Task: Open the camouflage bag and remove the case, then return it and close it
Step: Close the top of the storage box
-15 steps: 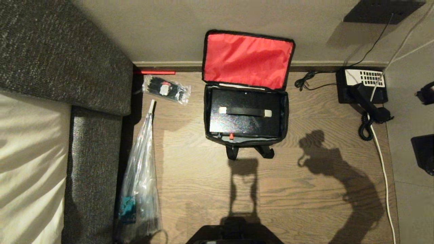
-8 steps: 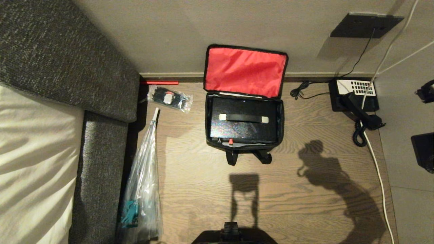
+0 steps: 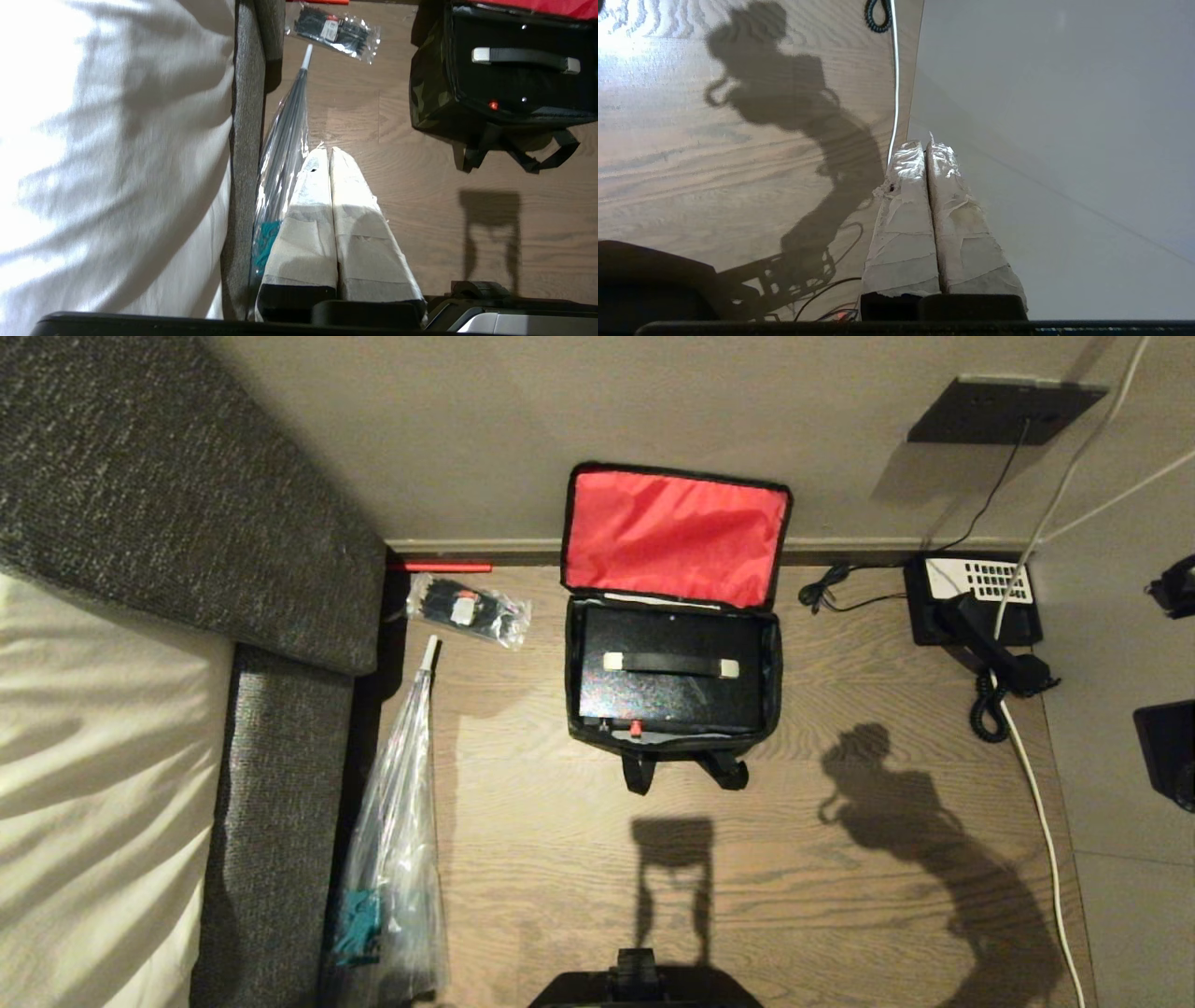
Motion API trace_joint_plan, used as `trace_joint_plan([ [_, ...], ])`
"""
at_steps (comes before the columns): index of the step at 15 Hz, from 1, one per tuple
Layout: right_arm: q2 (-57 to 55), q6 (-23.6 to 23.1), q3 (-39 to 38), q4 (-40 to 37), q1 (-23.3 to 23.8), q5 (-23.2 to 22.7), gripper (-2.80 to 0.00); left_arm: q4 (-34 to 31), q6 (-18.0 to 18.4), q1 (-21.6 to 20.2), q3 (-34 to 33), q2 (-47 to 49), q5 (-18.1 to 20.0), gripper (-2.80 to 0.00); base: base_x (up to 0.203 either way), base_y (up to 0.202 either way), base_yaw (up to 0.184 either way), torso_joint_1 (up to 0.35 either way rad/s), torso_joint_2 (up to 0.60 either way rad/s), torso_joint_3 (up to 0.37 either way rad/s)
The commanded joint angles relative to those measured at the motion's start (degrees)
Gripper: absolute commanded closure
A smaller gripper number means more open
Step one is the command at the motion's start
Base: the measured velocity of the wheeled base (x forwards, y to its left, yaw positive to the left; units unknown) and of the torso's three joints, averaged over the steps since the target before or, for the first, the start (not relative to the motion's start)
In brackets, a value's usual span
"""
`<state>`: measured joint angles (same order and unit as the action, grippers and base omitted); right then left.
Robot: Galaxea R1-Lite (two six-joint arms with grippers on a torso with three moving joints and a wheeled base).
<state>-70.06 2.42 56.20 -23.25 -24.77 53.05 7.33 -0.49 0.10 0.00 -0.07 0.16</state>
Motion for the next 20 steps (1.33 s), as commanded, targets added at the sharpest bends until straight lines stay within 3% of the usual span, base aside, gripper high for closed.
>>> trace_joint_plan([
  [1, -0.17, -0.08, 0.13, -0.04, -0.01, 0.3, 0.0, 0.14, -0.04, -0.01, -2.29, 0.07, 0.02, 0.0, 0.098, 0.0, -0.008, 0.007, 0.0, 0.009],
  [7, -0.51, -0.24, 0.93, -0.13, -0.01, 0.3, 0.0, 0.23, -0.2, -0.01, -2.29, 0.07, 0.02, 0.0, 0.169, 0.0, 0.002, 0.001, 0.0, 0.002],
  [14, -1.32, 0.37, 2.0, 0.36, -0.01, -0.51, 0.0, 0.32, 0.14, -0.01, -2.29, 0.07, 0.02, 0.0, 0.0, 0.0, 0.0, 0.0, 0.0, 0.0],
  [19, -8.36, 7.85, 9.95, 0.67, 0.04, -12.45, 0.0, 0.32, 0.13, -0.01, -2.29, 0.07, 0.02, 0.0, 0.0, 0.0, 0.0, 0.0, 0.0, 0.0],
  [20, -10.03, 9.31, 12.19, 0.64, 0.71, -18.09, 0.0, 0.32, 0.05, -0.01, -2.29, 0.07, 0.02, 0.0, 0.0, 0.0, 0.0, 0.0, 0.0, 0.0],
])
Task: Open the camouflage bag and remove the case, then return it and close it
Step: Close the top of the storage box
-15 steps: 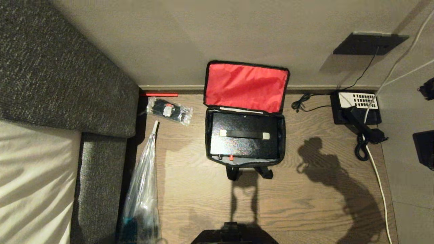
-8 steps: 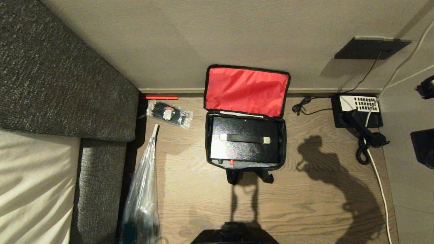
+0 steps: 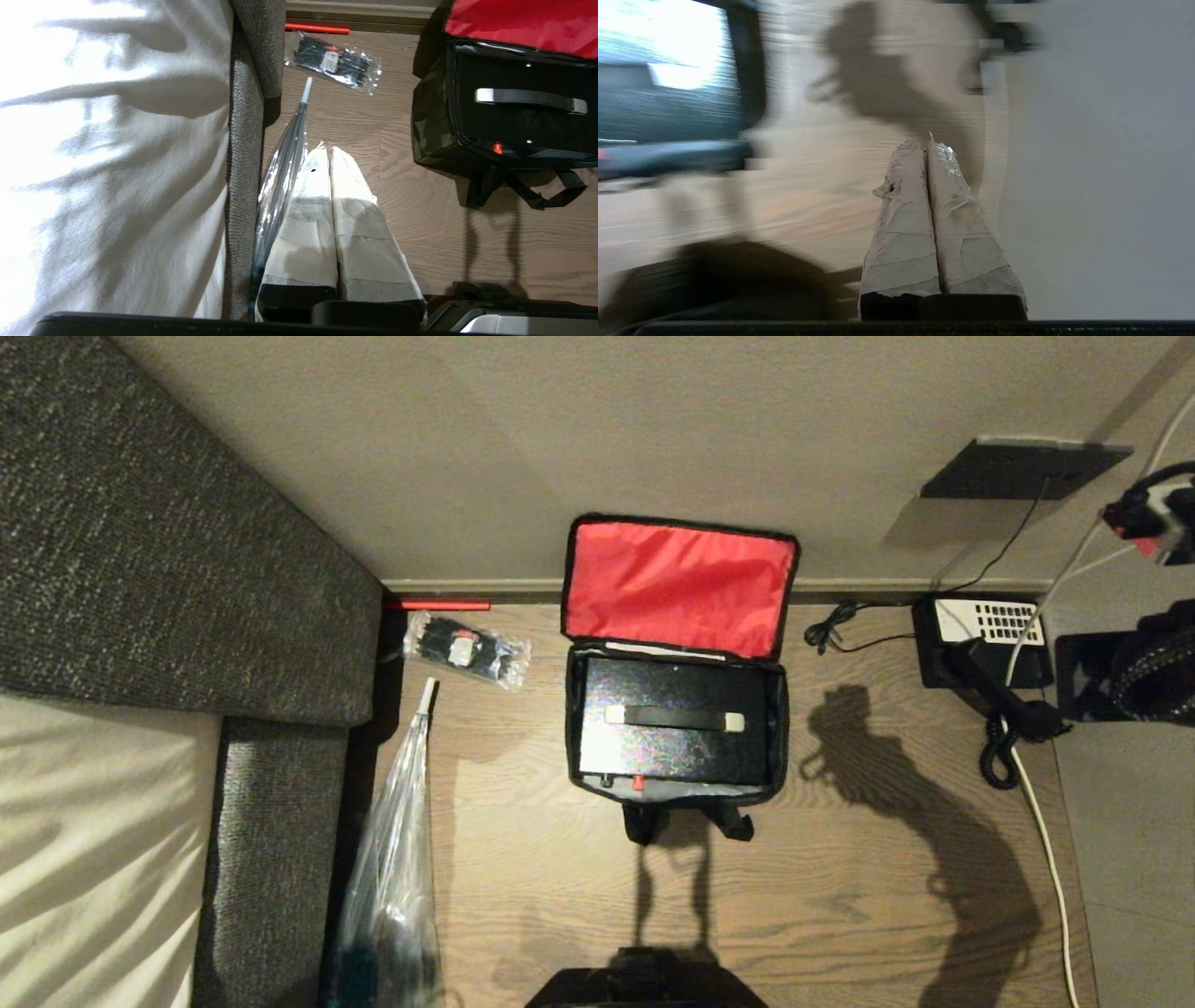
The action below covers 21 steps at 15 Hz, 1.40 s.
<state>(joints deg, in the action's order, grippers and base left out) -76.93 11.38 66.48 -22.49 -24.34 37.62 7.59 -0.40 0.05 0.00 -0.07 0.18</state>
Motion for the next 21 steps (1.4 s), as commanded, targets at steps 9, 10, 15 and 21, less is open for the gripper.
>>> trace_joint_plan([
  [9, -18.47, 13.6, 3.37, 32.7, 10.08, -36.06, 0.0, 0.05, -0.04, 0.04, -2.29, 0.07, -0.01, 0.0, 0.0, 0.0, 0.0, 0.0, 0.0, 0.0],
  [10, -18.85, 13.04, 2.32, 34.96, 12.2, -46.81, 0.0, 0.05, -0.04, 0.04, -2.29, 0.07, -0.01, 0.0, 0.0, 0.0, 0.0, 0.0, 0.0, 0.0],
  [15, -20.25, -1.8, -3.67, 37.01, 18.6, -54.7, 0.0, 0.05, 0.05, 0.04, -2.29, 0.07, -0.01, 0.0, 0.0, 0.0, 0.0, 0.0, 0.0, 0.0],
  [21, -28.72, 20.35, -3.46, 57.74, 19.86, -61.7, -2.8, 0.05, 0.05, 0.04, -2.29, 0.07, -0.01, 0.0, 0.0, 0.0, 0.0, 0.0, 0.0, 0.0],
])
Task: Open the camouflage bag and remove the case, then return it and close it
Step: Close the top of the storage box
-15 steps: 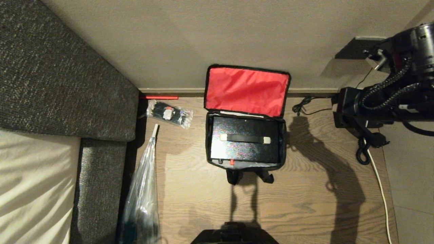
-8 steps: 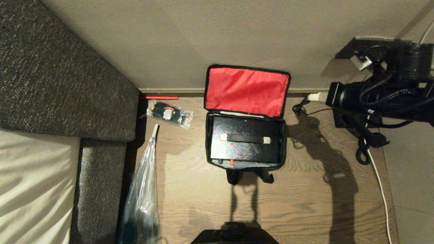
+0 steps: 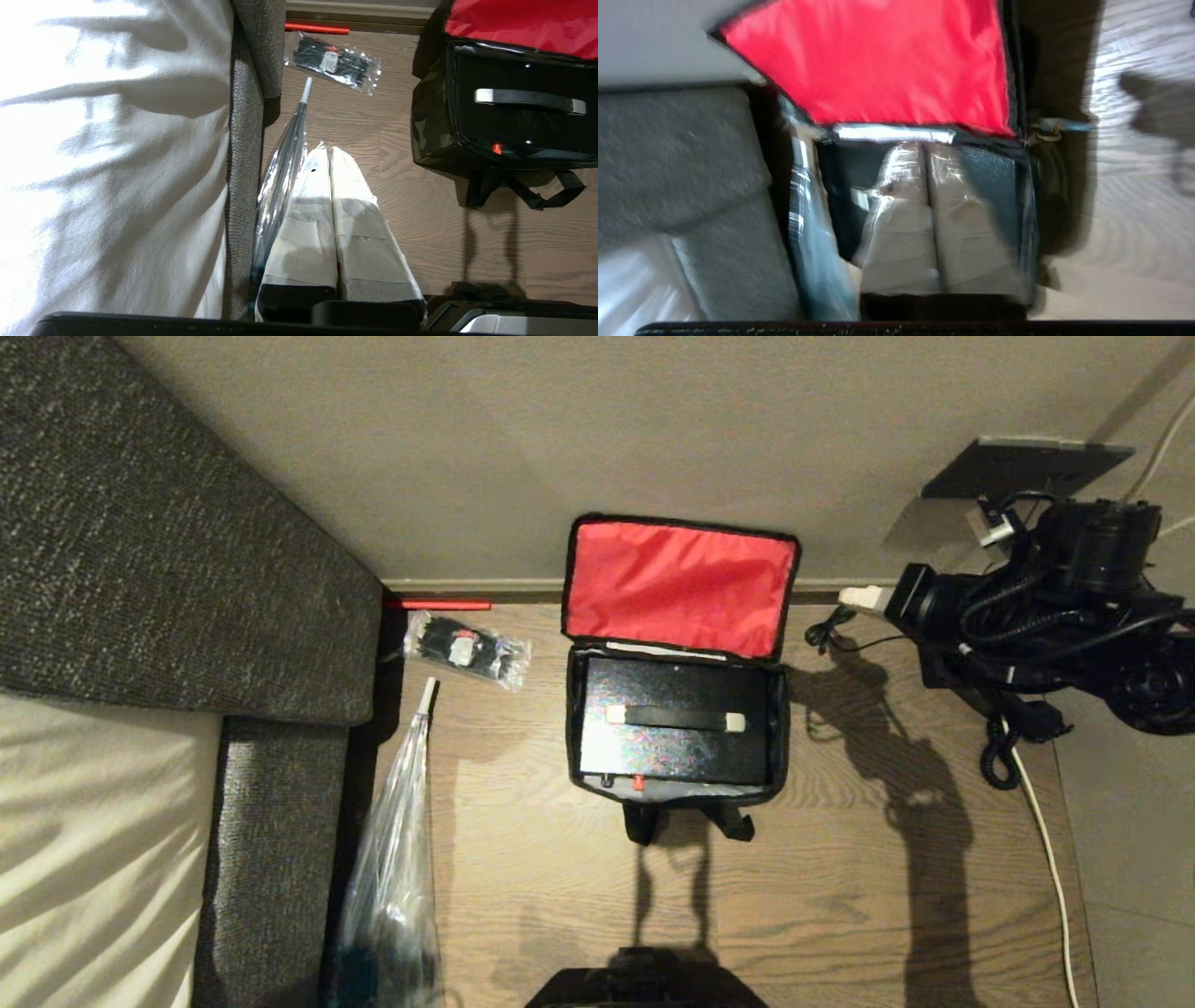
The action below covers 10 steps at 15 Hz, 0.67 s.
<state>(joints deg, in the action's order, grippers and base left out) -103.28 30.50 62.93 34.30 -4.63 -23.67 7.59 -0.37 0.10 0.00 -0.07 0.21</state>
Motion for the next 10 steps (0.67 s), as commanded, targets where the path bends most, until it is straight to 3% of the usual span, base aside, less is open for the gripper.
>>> trace_joint_plan([
  [1, -3.01, 2.16, 0.68, 1.15, 0.54, -0.72, -2.8, 0.05, -0.06, -0.01, -2.29, 0.07, -0.03, 0.0, 0.0, 0.0, 0.0, 0.0, 0.0, 0.0],
  [9, -16.13, 10.37, 10.81, 4.2, 2.97, -1.92, -2.8, 0.05, -0.07, -0.01, -2.29, 0.07, -0.03, 0.0, 0.0, 0.0, 0.0, 0.0, 0.0, 0.0],
  [10, -17.95, 14.12, 12.51, 7.62, 3.0, -1.99, -2.8, 0.05, -0.07, -0.01, -2.29, 0.07, -0.03, 0.0, 0.0, 0.0, 0.0, 0.0, 0.0, 0.0],
])
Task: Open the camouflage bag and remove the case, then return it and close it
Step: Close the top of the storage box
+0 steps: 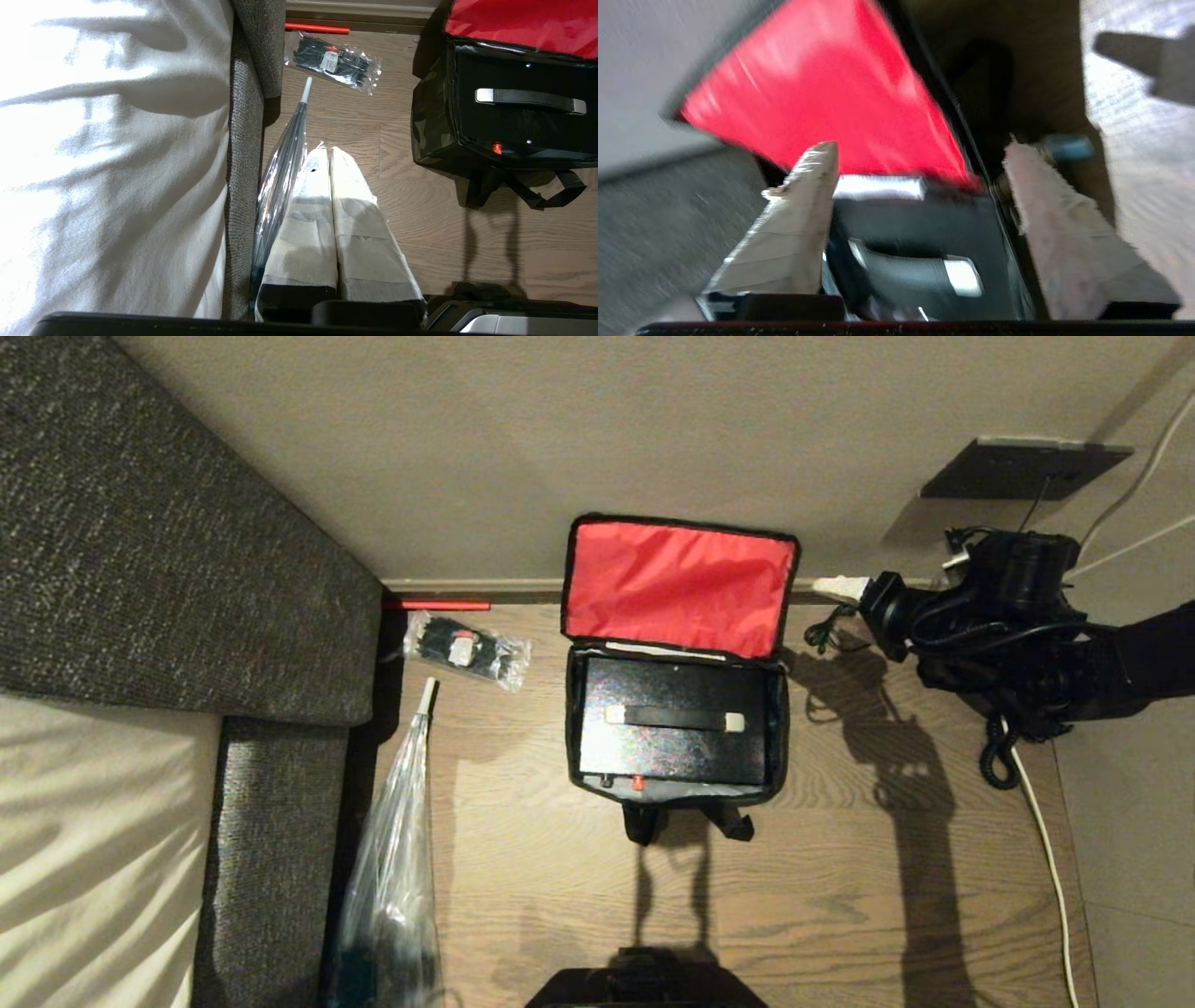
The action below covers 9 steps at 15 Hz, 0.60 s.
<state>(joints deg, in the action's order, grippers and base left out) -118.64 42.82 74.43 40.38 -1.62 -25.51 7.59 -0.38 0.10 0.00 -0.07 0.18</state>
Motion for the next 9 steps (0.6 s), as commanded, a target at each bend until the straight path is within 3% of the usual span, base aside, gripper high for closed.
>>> trace_joint_plan([
  [1, -5.4, 5.69, 3.37, 5.03, -0.02, -0.35, -2.8, 0.05, -0.06, -0.01, -2.29, 0.07, -0.01, 0.0, 0.0, 0.0, 0.0, 0.0, 0.0, 0.0],
  [2, -6.86, 8.88, 5.17, 8.07, -0.04, -0.6, -2.8, 0.05, -0.06, -0.01, -2.29, 0.07, -0.01, 0.0, 0.0, 0.0, 0.0, 0.0, 0.0, 0.0],
  [9, -12.06, 12.31, 11.49, 11.15, -0.98, -3.51, -2.8, 0.05, 0.02, -0.01, -2.29, 0.07, -0.01, 0.0, 0.0, 0.0, 0.0, 0.0, 0.0, 0.0],
])
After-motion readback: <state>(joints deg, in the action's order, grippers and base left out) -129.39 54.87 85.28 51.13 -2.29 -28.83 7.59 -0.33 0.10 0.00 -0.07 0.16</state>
